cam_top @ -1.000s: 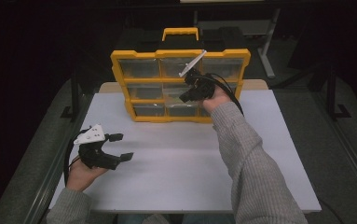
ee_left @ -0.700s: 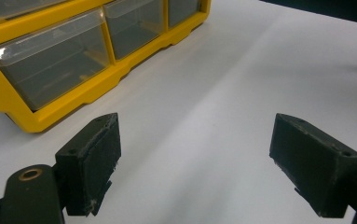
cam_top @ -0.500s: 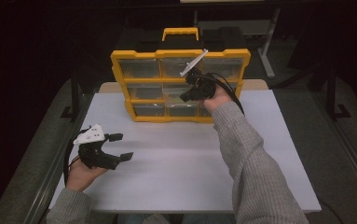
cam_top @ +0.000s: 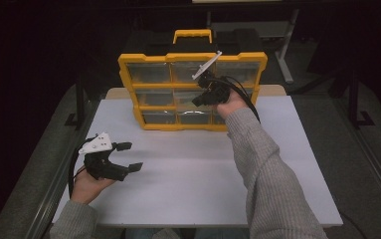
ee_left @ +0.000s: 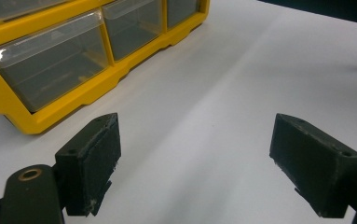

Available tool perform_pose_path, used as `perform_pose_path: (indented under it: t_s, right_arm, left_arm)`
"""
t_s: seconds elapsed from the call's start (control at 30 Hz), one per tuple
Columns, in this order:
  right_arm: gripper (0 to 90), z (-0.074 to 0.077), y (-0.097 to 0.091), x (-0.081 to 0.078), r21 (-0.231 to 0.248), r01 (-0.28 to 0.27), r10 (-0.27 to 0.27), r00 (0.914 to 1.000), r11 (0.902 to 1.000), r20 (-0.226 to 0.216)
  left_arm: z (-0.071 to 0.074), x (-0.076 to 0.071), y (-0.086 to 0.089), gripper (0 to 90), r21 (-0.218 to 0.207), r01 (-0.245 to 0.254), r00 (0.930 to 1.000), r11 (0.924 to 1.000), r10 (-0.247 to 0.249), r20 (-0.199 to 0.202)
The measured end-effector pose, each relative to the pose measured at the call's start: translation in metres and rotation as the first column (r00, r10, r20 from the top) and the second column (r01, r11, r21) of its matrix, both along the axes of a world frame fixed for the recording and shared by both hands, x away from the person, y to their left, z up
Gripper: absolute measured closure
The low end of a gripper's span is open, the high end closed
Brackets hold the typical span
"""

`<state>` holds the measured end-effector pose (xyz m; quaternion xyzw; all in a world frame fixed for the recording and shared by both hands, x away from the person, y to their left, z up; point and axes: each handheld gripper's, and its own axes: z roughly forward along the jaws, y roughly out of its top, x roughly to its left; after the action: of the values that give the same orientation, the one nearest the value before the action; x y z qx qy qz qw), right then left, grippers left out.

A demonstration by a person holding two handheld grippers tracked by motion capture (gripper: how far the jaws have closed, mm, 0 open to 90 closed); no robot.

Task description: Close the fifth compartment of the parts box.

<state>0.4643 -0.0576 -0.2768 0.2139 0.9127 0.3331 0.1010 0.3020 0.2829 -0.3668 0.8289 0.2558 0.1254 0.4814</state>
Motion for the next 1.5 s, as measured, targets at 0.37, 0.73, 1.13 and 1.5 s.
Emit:
perform_pose_path:
  t_s: [0.37, 0.73, 1.13, 1.5]
  right_arm:
    - [88.8, 0.0014, 0.0001, 0.0041, -0.007, 0.047, -0.047, 0.9982, 0.9989, 0.037]
    - [88.9, 0.0029, -0.0049, 0.0054, 0.000, 0.087, -0.087, 0.9934, 0.9962, 0.075]
    - [88.9, -0.0002, 0.0000, 0.0058, 0.017, 0.091, -0.092, 0.9931, 0.9957, 0.073]
    - [88.8, -0.0041, -0.0031, 0.0056, 0.072, 0.088, -0.092, 0.9945, 0.9935, 0.050]
  left_arm:
    - [0.0006, 0.0002, 0.0015, 16.2, -0.003, -0.003, 1.0000, 1.0000, 0.003, -0.001]
    - [0.0007, 0.0002, 0.0008, 16.2, -0.002, -0.003, 1.0000, 1.0000, 0.003, 0.000]
    - [0.0006, 0.0009, 0.0019, 16.3, 0.008, -0.014, 0.9999, 0.9999, 0.014, 0.001]
    - [-0.0024, 0.0018, 0.0020, 16.3, 0.001, -0.030, 0.9995, 0.9995, 0.030, -0.011]
